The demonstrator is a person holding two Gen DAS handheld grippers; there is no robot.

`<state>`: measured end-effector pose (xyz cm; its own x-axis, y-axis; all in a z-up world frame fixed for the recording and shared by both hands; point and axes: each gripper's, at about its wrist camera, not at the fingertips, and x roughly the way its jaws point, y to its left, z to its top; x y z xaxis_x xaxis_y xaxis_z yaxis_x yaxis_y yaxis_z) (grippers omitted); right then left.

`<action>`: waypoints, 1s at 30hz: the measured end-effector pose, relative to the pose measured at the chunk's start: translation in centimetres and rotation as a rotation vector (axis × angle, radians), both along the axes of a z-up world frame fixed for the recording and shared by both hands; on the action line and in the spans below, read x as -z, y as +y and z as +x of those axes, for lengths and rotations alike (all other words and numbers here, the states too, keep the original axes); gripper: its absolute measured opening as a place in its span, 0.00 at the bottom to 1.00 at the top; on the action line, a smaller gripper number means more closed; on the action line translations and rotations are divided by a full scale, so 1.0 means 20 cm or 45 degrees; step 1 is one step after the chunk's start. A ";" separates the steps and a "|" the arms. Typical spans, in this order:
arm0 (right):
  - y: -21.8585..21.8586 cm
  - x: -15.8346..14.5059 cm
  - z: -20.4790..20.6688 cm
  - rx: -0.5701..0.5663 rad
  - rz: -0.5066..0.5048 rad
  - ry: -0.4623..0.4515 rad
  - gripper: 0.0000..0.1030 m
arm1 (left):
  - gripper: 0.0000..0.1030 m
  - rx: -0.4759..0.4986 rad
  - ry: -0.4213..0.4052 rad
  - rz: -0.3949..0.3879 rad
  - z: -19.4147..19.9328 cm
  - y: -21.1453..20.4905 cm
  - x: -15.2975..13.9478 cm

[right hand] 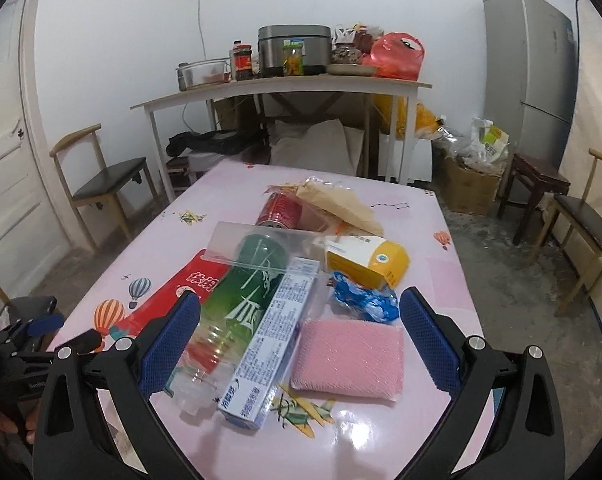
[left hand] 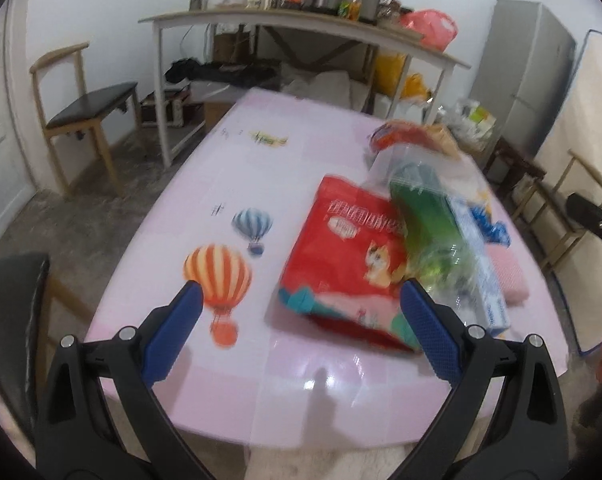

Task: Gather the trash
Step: 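Reach the right tool to the crumpled brown paper and close on it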

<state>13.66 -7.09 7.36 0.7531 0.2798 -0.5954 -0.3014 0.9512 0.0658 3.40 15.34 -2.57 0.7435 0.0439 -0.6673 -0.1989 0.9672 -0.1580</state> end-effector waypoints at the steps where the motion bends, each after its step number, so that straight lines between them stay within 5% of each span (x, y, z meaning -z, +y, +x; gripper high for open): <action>1: 0.00 0.00 0.02 0.001 -0.005 -0.001 0.94 | 0.92 0.013 -0.019 -0.002 0.02 -0.01 -0.01; 10: -0.01 -0.17 0.45 -0.159 0.038 0.055 0.94 | 0.92 0.082 -0.095 -0.108 0.19 0.00 0.03; 14: -0.02 -0.18 0.89 -0.179 0.168 0.336 0.94 | 0.92 0.095 -0.103 -0.166 0.22 0.00 0.03; 17: -0.04 -0.06 1.27 -0.140 0.325 0.673 0.94 | 0.92 0.099 -0.081 -0.145 0.25 0.00 0.01; 20: -0.02 0.07 1.49 -0.119 0.374 0.862 0.94 | 0.92 0.124 -0.085 -0.093 0.27 0.02 -0.09; 24: 0.06 0.24 1.64 -0.107 0.307 0.978 0.94 | 0.92 0.149 -0.084 -0.038 0.33 0.09 -0.22; 30: 0.17 0.39 1.75 -0.154 0.175 1.027 0.94 | 0.91 0.111 -0.041 -0.153 0.43 0.14 -0.25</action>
